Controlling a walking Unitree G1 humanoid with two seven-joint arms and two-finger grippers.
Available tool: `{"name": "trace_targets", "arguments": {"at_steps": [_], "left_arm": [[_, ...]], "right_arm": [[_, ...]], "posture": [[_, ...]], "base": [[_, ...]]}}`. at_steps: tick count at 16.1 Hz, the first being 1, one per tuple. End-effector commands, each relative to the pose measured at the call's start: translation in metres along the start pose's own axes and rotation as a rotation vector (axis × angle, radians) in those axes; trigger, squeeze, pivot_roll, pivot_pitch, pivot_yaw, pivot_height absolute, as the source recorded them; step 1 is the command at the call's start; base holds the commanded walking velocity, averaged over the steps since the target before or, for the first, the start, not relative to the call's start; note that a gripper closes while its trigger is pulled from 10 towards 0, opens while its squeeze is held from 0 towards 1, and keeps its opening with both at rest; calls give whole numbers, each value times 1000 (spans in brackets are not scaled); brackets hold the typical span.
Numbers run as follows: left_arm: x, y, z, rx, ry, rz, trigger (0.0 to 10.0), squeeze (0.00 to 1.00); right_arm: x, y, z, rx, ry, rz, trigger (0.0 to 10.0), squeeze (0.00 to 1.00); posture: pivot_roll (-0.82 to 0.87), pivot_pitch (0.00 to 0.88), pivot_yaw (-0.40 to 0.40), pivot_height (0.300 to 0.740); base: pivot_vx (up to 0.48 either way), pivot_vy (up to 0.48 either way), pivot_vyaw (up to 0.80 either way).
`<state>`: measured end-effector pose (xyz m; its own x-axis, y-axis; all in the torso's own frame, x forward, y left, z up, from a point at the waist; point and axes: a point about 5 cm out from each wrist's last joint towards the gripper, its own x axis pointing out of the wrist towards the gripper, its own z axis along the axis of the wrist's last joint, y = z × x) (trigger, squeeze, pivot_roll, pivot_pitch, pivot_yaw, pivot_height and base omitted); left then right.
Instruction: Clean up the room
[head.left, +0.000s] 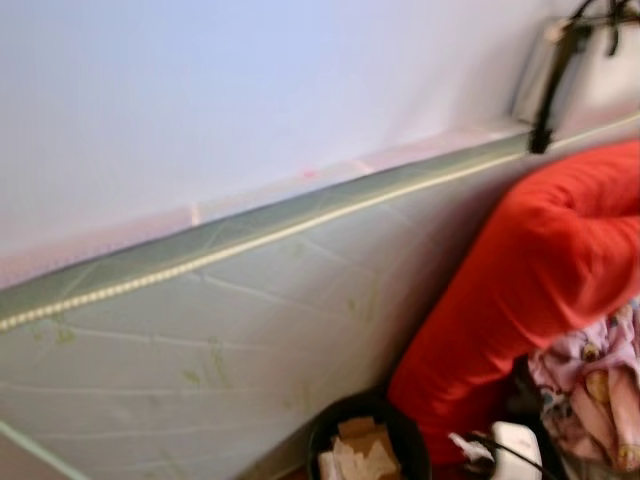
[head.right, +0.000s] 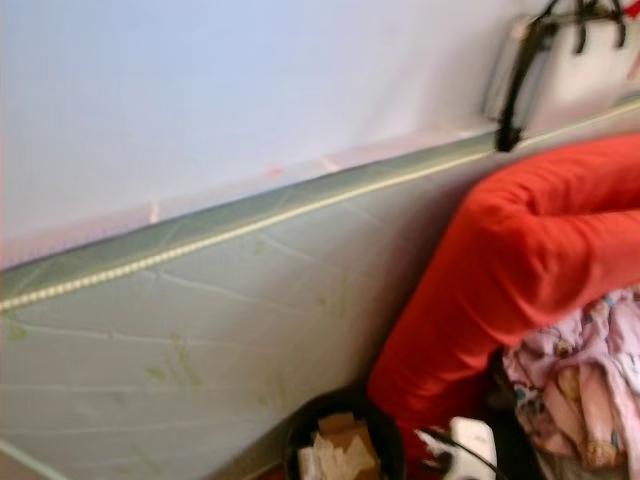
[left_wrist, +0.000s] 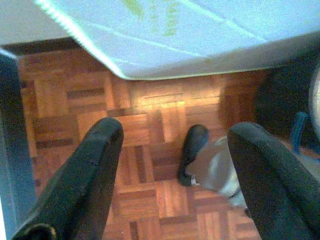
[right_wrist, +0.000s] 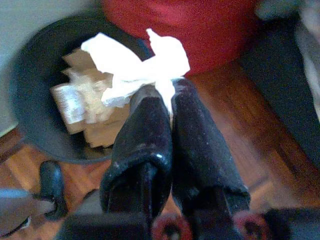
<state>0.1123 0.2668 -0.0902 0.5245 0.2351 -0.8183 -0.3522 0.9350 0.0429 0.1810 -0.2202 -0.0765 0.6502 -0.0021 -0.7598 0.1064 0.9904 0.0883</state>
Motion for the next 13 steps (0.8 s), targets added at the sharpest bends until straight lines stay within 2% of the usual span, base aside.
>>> {"name": "trace_targets", "arguments": {"at_steps": [1, 4, 6, 7, 8, 9, 10, 13], "left_arm": [[-1, -6, -9, 3, 20, -18, 10000, 0], [-1, -33, -18, 30, 38, -52, 10000, 0], [-1, -43, -20, 29, 38, -58, 10000, 0], [-1, -45, -21, 29, 35, -60, 10000, 0], [-1, -48, -19, 30, 19, -64, 10000, 0], [0, -52, -14, 32, -12, -68, 10000, 0], [0, -55, -10, 21, -44, -70, 10000, 0], [2, -70, 4, 7, -128, -81, 10000, 0]], "right_arm": [[0, 2, 2, -38, -10, 32, 10000, 0], [-1, 4, 4, -99, -24, 102, 10000, 0], [-2, 1, 4, -142, -25, 126, 10000, 0], [-3, -1, 4, -149, -31, 126, 10000, 0], [6, 23, 18, -145, -59, 153, 10000, 0], [15, 60, 39, -161, -99, 204, 10000, 0], [16, 68, 43, -170, -115, 227, 10000, 0], [13, 63, 38, -143, -148, 249, 10000, 0]], "posture": [[-17, 0, -9, 740], [14, 0, -16, 740], [53, 0, -30, 740], [69, 34, -37, 740], [84, 69, -45, 740], [97, 96, -53, 740], [112, 119, -60, 740], [142, 171, -67, 740]], "base": [[0, 0, 0], [0, 0, 0], [0, 0, 0], [0, 0, 0], [0, 0, 0], [0, 0, 0], [0, 0, 0], [0, 0, 0]]}}
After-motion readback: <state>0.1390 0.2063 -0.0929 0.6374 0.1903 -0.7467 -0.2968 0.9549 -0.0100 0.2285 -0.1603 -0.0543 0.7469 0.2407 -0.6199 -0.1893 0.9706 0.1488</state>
